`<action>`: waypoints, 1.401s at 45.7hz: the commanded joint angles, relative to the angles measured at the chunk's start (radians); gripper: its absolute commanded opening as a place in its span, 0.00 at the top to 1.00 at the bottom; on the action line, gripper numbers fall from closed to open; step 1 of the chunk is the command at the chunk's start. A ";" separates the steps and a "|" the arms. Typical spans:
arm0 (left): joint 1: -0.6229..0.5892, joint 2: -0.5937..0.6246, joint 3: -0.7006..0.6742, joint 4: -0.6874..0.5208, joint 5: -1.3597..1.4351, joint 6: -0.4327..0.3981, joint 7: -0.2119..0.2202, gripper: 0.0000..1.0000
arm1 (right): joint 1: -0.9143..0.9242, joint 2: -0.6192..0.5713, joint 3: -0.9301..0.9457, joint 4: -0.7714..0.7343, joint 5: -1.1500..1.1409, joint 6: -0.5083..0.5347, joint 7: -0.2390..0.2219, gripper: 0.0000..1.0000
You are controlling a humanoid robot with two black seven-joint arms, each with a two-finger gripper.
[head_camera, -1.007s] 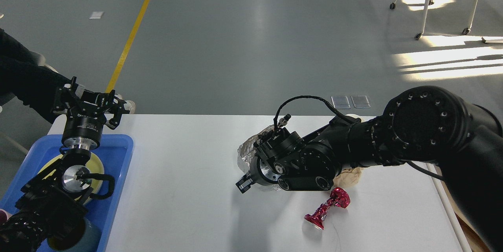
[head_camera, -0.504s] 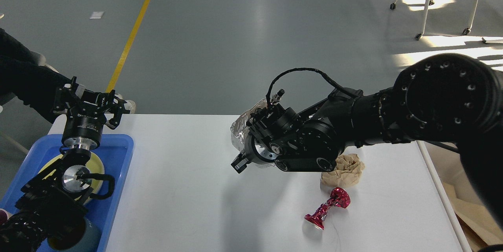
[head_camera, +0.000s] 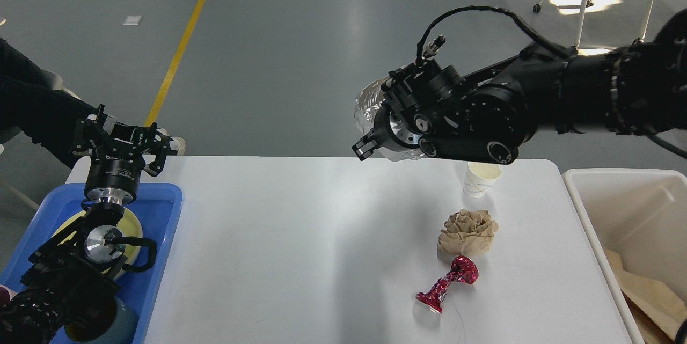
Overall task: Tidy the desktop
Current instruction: 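Lift the foil tray and carry it toward the white bin, then drop the foil tray into the bin and raise the right gripper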
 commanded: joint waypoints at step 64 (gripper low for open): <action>0.000 0.000 0.000 0.000 0.000 0.000 0.000 0.03 | -0.780 -0.405 -0.153 -0.642 0.381 -0.029 -0.006 0.00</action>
